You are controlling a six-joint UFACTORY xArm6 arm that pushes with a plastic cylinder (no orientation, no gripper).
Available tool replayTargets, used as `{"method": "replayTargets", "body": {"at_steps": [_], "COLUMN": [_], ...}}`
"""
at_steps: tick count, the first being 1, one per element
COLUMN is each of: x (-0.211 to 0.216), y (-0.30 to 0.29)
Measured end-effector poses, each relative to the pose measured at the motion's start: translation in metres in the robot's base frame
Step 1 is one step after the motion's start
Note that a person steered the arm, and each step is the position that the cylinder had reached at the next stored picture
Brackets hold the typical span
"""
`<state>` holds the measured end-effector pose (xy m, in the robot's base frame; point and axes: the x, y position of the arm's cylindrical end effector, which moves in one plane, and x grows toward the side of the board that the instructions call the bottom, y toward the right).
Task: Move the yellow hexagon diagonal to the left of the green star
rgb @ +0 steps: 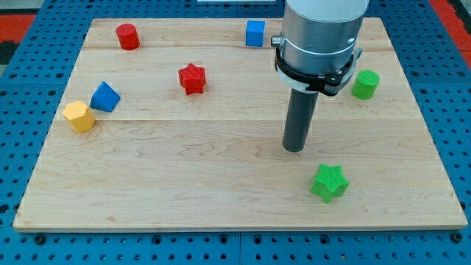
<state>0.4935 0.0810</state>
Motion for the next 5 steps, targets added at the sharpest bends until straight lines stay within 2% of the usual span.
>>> {"method": "replayTargets", "body": {"at_steps": [1,3,4,5], "x": [0.0,-0.062,-0.066,-0.11], "y": [0.0,-0.036,-0.048,-0.069]}}
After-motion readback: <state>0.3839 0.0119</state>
